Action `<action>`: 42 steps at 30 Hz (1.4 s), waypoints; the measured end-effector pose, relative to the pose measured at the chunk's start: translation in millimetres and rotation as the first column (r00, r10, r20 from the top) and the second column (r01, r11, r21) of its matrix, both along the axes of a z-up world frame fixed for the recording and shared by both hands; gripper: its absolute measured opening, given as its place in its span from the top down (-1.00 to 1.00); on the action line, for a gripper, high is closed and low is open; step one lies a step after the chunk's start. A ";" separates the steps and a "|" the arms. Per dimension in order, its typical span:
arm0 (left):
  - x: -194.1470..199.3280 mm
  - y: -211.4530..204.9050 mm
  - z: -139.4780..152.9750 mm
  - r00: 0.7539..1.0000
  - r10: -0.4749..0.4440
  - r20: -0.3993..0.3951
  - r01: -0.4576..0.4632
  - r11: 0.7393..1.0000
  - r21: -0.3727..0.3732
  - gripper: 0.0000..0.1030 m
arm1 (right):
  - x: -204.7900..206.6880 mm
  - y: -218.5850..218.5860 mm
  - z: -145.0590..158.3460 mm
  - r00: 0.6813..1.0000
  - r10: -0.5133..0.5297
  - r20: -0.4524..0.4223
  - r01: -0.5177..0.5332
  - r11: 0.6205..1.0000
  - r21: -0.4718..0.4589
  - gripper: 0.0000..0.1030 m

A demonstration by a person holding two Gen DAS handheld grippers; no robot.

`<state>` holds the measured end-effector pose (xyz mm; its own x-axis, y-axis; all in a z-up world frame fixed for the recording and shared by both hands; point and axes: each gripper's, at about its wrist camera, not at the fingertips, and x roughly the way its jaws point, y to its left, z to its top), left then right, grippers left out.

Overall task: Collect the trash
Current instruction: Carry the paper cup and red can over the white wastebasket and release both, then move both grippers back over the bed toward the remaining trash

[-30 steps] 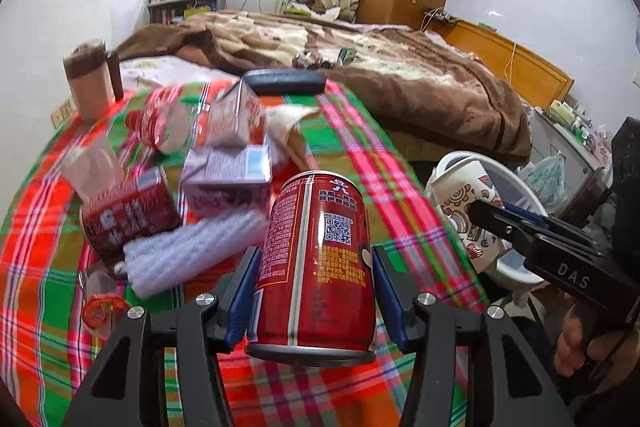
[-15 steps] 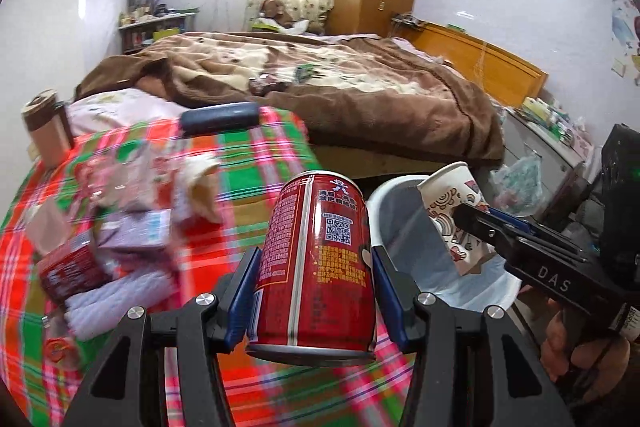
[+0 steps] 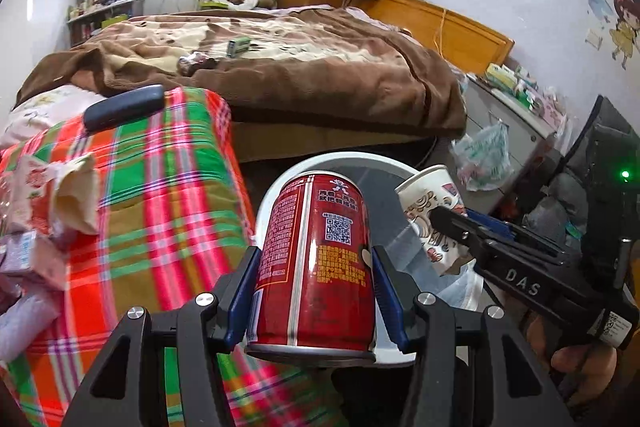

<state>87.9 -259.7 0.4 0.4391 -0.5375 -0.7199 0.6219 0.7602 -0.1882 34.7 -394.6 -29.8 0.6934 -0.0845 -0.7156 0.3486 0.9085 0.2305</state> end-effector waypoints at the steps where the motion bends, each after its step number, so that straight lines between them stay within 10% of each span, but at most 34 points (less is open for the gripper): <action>1: 0.7 -4.7 -2.2 1.000 -0.002 -0.009 0.002 1.000 0.004 -0.06 | -0.1 -2.1 -1.4 1.000 -0.003 -0.006 0.003 1.000 0.001 0.23; 13: 2.2 -25.1 -14.0 1.000 0.000 -0.029 0.001 1.000 0.008 -0.35 | -6.8 -22.1 -15.8 0.997 -0.028 -0.070 0.030 0.999 0.029 -0.17; 42: -24.3 84.5 40.2 0.970 0.213 0.114 -0.210 0.977 -0.037 -0.41 | -15.0 34.6 34.0 0.990 0.050 0.132 -0.045 0.998 -0.034 -0.17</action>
<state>63.6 -175.2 40.6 0.6247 -0.4403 -0.6448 0.4662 0.8728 -0.1443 19.6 -359.9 4.1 0.7859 -0.0699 -0.6143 0.2730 0.9307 0.2434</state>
